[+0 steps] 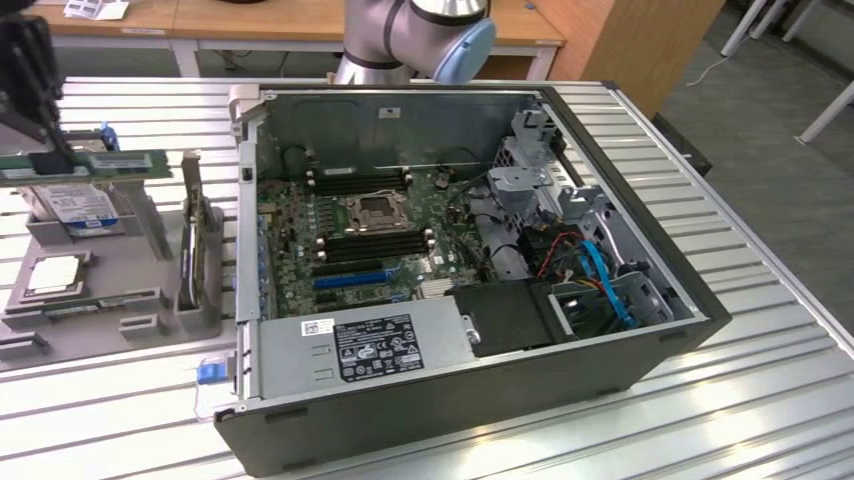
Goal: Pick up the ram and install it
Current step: 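Pick up the ram and move it above insertion slot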
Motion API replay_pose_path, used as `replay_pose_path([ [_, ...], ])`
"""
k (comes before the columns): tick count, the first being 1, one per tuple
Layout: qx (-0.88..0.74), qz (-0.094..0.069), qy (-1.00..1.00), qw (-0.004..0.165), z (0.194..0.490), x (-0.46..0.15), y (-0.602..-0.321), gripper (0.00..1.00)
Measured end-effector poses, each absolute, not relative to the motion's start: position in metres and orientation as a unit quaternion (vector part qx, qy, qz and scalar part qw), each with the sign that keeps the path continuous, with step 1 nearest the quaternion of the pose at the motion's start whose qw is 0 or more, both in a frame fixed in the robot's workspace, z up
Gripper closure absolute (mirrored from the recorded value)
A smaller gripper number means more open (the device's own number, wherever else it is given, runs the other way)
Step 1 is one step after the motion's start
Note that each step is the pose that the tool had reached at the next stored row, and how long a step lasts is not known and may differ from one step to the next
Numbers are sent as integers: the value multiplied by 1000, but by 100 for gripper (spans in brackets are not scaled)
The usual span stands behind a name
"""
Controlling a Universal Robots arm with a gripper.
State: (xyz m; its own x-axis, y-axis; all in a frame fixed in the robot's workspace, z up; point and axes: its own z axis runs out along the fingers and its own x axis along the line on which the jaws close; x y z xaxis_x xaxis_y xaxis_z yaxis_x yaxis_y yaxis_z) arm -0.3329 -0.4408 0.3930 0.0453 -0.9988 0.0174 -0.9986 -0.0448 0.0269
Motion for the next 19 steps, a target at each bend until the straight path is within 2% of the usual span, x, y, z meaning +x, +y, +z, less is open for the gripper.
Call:
replay_pose_path([
  [19, 723, -3, -691, 16, 393, -247, -438, 87],
])
